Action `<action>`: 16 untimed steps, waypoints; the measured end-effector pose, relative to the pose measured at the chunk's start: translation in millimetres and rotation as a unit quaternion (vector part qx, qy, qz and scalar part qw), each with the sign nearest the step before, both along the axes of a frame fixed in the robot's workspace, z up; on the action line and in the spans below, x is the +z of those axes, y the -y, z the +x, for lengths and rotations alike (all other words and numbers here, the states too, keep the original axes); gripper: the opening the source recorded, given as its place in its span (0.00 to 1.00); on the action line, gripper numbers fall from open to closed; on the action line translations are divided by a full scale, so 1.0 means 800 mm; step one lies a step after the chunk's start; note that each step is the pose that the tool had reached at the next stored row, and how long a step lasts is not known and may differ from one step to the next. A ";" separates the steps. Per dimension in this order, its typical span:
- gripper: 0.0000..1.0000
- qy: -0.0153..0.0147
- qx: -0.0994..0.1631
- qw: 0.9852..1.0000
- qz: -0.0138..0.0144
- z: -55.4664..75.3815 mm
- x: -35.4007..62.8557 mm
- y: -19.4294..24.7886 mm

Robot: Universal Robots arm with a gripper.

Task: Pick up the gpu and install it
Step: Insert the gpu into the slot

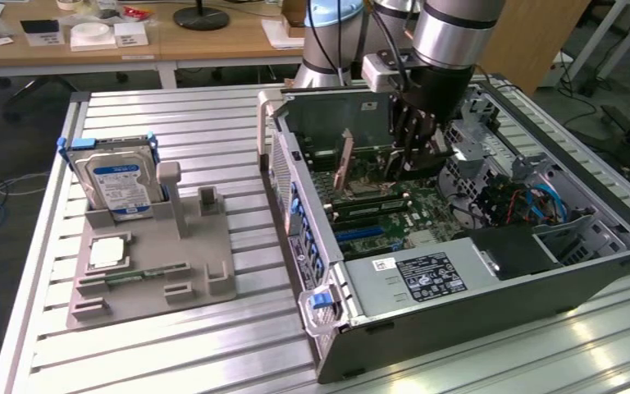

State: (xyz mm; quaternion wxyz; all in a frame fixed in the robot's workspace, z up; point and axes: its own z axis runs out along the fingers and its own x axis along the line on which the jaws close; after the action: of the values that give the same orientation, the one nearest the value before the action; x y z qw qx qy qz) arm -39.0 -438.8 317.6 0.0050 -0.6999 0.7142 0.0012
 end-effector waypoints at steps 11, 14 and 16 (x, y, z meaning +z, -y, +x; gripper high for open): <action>0.28 0.000 0.000 1.000 0.000 -0.003 -0.012 0.0014; 0.28 0.000 0.000 1.000 0.000 -0.006 -0.014 0.0013; 0.28 0.000 0.000 1.000 0.000 -0.010 -0.016 0.0013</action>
State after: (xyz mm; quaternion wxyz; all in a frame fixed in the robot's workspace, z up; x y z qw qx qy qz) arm -46.9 -439.9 305.1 0.0050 -0.6999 0.7142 0.0012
